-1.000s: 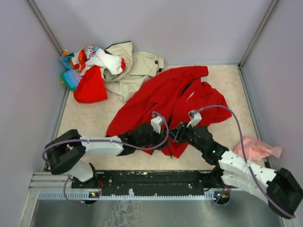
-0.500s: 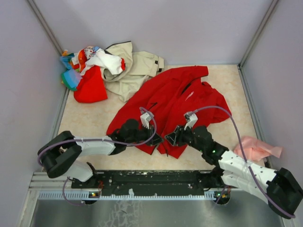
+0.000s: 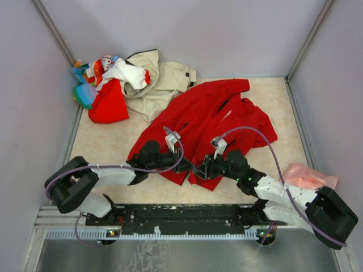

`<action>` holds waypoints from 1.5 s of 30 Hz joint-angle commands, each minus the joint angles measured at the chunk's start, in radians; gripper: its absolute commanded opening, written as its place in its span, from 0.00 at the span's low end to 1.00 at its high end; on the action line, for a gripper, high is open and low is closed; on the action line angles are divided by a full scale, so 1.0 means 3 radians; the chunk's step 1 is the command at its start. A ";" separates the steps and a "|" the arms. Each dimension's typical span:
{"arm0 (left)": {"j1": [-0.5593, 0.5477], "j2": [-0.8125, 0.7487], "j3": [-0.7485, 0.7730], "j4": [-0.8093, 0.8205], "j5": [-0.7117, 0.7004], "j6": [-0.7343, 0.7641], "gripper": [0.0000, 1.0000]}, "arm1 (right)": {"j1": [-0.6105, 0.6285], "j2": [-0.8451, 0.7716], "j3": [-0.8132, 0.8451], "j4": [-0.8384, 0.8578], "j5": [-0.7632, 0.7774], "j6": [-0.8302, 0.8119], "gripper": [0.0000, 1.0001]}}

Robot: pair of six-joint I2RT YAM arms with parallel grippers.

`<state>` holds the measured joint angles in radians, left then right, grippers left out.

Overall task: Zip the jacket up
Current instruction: Adjust the zipper on the jacket.

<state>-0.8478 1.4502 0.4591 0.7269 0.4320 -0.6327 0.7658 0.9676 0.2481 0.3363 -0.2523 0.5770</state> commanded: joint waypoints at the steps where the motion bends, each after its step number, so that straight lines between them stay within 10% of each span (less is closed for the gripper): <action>1: 0.0022 -0.0078 -0.0048 0.0268 0.0153 -0.0019 0.18 | 0.0035 0.0063 -0.0001 0.0362 -0.0177 -0.0067 0.37; 13: 0.0060 -0.0140 -0.0097 0.0247 0.0109 0.0002 0.24 | 0.0038 -0.0189 -0.0036 0.0494 -0.0387 -0.0016 0.00; 26: 0.0060 -0.0343 -0.0046 -0.0329 -0.0116 -0.0013 0.46 | 0.0083 -0.0107 0.0006 0.0575 -0.0346 0.0047 0.00; 45: -0.0104 -0.0158 0.0080 -0.0490 -0.0045 -0.0109 0.38 | 0.0245 0.0334 0.0098 0.0889 -0.0169 0.0065 0.00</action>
<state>-0.8570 1.3746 0.4511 0.5587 0.3832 -0.6449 0.8192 1.0363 0.2337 0.4561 -0.3195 0.5941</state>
